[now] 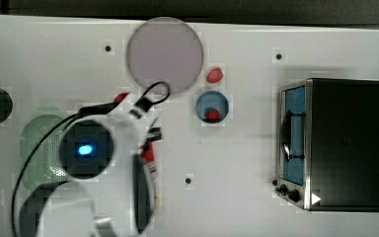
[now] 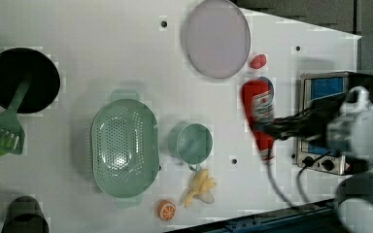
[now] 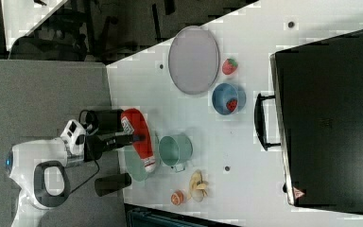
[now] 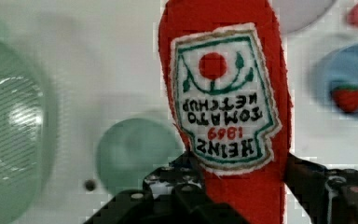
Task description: Pick Ketchup from the table and place it in strainer.
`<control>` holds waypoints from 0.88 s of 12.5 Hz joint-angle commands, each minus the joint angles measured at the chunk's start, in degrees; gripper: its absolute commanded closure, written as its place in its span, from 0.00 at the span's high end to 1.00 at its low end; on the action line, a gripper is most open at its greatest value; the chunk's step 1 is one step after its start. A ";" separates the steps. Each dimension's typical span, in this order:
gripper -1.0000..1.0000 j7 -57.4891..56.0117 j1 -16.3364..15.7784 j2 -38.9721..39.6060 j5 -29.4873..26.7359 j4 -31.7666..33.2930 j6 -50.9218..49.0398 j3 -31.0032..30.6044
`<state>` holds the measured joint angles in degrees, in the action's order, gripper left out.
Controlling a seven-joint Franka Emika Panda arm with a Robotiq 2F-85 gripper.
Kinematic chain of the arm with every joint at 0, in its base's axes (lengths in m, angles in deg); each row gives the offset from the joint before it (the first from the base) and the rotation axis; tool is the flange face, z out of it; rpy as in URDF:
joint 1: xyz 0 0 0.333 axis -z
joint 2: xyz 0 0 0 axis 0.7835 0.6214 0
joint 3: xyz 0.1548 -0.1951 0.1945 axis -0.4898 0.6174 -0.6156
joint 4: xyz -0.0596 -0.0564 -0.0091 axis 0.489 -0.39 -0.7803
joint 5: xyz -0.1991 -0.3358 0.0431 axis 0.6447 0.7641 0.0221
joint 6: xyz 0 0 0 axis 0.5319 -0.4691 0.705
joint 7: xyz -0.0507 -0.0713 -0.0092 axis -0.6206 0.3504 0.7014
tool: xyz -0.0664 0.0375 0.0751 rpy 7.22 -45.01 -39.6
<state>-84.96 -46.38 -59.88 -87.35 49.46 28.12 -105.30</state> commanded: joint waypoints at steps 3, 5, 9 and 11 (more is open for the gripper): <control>0.54 23.29 -2.42 4.72 -0.83 -1.36 5.92 -10.76; 0.54 27.74 -2.52 8.02 -0.83 -1.39 10.86 -13.92; 0.54 36.12 -3.17 17.17 -0.58 -1.36 22.22 -18.27; 0.54 39.29 -4.34 21.76 -0.56 -1.32 27.51 -18.61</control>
<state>-52.61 -50.87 -37.87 -87.98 49.12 53.55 -124.88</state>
